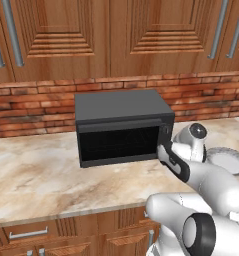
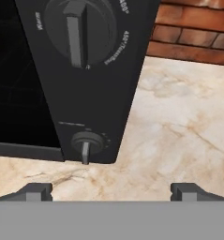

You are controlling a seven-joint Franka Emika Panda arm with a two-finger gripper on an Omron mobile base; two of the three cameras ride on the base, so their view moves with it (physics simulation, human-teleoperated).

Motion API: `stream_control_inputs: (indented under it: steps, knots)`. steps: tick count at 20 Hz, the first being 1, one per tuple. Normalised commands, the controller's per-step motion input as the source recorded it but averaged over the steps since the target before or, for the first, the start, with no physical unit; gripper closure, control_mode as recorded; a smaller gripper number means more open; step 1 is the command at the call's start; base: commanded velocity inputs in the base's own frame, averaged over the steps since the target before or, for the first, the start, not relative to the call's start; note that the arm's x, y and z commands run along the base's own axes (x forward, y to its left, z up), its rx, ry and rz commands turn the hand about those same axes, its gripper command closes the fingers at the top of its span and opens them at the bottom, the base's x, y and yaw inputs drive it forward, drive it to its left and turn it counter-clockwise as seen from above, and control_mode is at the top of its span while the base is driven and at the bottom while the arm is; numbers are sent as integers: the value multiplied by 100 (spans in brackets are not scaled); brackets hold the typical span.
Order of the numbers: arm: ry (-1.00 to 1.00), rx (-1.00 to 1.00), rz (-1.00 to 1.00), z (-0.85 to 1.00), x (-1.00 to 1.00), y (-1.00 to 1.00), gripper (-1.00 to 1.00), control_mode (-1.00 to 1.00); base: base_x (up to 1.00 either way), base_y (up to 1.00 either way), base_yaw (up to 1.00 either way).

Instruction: Pick up the bagel from the plate, place it on the toaster oven rack, close the door, and set the timer.

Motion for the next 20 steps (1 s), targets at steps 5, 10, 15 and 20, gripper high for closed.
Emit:
stream_control_inputs:
  steps: [5, 10, 15, 20]
  knots:
    - [-1, 0, -4, -31, 0, 12, -100, -100, 0, 0, 0]
    - [-7, 0, -3, -6, 0, 10, -100, -100, 0, 0, 0]
    - [-3, 0, 0, -2, 0, 1, -100, -100, 0, 0, 0]
    - [0, 1, 0, -22, 0, 0, -100, -100, 0, 0, 0]
